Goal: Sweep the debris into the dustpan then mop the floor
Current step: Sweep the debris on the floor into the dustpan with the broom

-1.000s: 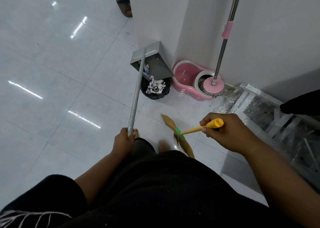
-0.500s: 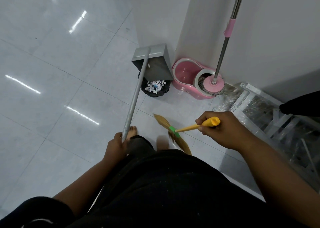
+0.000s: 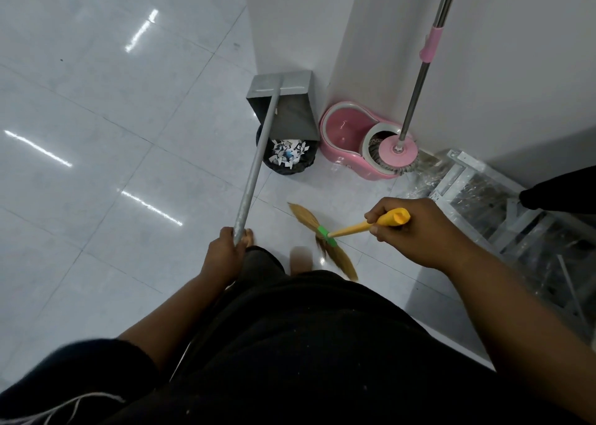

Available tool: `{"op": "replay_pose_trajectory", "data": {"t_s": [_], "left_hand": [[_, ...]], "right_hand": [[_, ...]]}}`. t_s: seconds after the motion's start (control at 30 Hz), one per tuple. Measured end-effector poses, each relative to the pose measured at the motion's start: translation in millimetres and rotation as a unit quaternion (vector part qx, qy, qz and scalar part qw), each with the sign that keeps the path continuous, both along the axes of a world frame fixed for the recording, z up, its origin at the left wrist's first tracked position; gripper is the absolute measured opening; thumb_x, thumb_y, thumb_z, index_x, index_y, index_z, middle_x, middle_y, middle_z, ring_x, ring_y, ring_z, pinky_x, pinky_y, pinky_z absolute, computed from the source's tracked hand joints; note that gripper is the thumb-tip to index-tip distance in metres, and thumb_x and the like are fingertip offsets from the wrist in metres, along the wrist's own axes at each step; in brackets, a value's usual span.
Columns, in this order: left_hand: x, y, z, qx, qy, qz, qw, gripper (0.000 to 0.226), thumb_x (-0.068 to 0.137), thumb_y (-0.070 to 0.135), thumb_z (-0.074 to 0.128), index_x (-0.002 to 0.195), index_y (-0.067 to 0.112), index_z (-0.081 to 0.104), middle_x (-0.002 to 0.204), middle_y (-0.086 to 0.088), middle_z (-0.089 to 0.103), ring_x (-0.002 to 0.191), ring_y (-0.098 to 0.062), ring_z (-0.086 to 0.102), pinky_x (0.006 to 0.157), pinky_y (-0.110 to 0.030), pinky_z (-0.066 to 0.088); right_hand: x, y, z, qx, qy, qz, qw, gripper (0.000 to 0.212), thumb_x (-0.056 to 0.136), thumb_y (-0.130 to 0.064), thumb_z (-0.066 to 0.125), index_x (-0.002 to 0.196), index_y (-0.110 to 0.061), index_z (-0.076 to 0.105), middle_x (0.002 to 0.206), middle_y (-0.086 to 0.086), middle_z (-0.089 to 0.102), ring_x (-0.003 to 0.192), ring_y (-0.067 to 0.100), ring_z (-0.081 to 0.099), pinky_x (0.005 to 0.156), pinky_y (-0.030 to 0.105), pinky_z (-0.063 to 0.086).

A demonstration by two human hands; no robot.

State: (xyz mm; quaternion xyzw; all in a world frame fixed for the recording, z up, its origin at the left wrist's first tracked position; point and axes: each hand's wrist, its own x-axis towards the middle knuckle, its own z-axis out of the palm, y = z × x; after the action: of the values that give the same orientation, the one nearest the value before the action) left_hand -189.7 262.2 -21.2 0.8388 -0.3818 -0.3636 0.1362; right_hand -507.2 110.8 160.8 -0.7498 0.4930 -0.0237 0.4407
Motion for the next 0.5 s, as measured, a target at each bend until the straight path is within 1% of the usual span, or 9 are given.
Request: {"op": "replay_pose_trajectory", "data": {"t_s": [0.1,0.23,0.37,0.43,0.5], "left_hand": [[5.8,8.0,1.8,0.013,-0.006,-0.003,1.000,0.034,0.096,0.032,0.057,0.120,0.009,0.051,0.087,0.002,0.057,0.065,-0.004,0.051,0.052,-0.015,0.033],[21.2,37.1,5.7,0.031,-0.024,-0.016,0.999,0.034,0.094,0.032,0.059,0.119,0.011,0.052,0.081,0.004,0.057,0.064,-0.007,0.054,0.051,-0.018,0.036],[12.7,1.4,8.5,0.009,-0.016,-0.022,1.000,0.034,0.096,0.032,0.057,0.118,0.006,0.051,0.087,-0.005,0.060,0.063,-0.010,0.051,0.051,-0.019,0.035],[8.0,-6.1,12.5,0.009,-0.005,-0.012,1.000,0.036,0.096,0.034,0.056,0.118,0.006,0.051,0.087,-0.003,0.057,0.064,-0.010,0.051,0.052,-0.020,0.035],[12.1,5.8,16.4,0.017,-0.006,-0.009,1.000,0.035,0.096,0.032,0.057,0.120,0.007,0.051,0.087,-0.001,0.057,0.065,-0.007,0.052,0.052,-0.018,0.035]], "right_hand": [[0.9,-2.3,0.7,-0.001,0.002,0.002,1.000,0.011,0.082,-0.026,0.071,0.086,-0.035,0.066,0.090,-0.004,0.074,0.074,0.010,0.069,0.070,0.041,0.058],[-0.9,-4.4,2.0,0.000,0.002,0.001,1.000,0.011,0.083,-0.026,0.071,0.086,-0.035,0.067,0.090,-0.004,0.074,0.074,0.012,0.069,0.070,0.043,0.058],[-0.8,-7.5,1.8,-0.007,-0.003,-0.007,1.000,0.012,0.083,-0.025,0.072,0.086,-0.035,0.067,0.088,-0.005,0.074,0.073,0.012,0.069,0.070,0.043,0.058],[-0.3,-7.5,0.9,-0.003,0.000,-0.003,1.000,0.012,0.083,-0.025,0.072,0.087,-0.035,0.067,0.087,-0.005,0.074,0.073,0.011,0.069,0.069,0.043,0.058],[-0.7,-8.5,0.6,-0.003,0.003,-0.003,1.000,0.012,0.083,-0.026,0.072,0.087,-0.036,0.067,0.088,-0.005,0.074,0.073,0.010,0.069,0.069,0.043,0.058]]}}
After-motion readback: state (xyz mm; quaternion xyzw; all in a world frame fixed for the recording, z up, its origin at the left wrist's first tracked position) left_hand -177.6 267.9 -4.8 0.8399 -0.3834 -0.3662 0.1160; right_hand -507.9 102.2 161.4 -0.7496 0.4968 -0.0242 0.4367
